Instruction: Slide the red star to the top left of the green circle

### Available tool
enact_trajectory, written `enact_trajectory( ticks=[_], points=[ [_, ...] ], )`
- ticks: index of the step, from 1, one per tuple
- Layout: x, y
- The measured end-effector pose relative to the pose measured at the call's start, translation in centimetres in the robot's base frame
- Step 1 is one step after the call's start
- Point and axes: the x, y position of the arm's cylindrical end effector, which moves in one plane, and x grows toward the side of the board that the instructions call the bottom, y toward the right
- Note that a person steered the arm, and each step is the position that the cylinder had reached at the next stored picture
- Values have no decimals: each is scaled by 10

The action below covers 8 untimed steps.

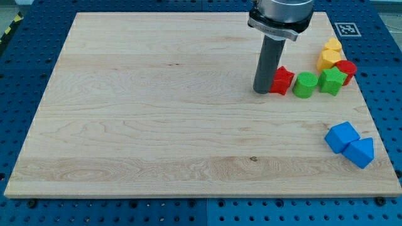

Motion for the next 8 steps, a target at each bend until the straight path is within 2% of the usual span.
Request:
enact_trajectory(
  ticks=[3, 5, 6, 8],
  points=[
    [-37, 0],
    [19, 4],
    [30, 9],
    [12, 10]
  ],
)
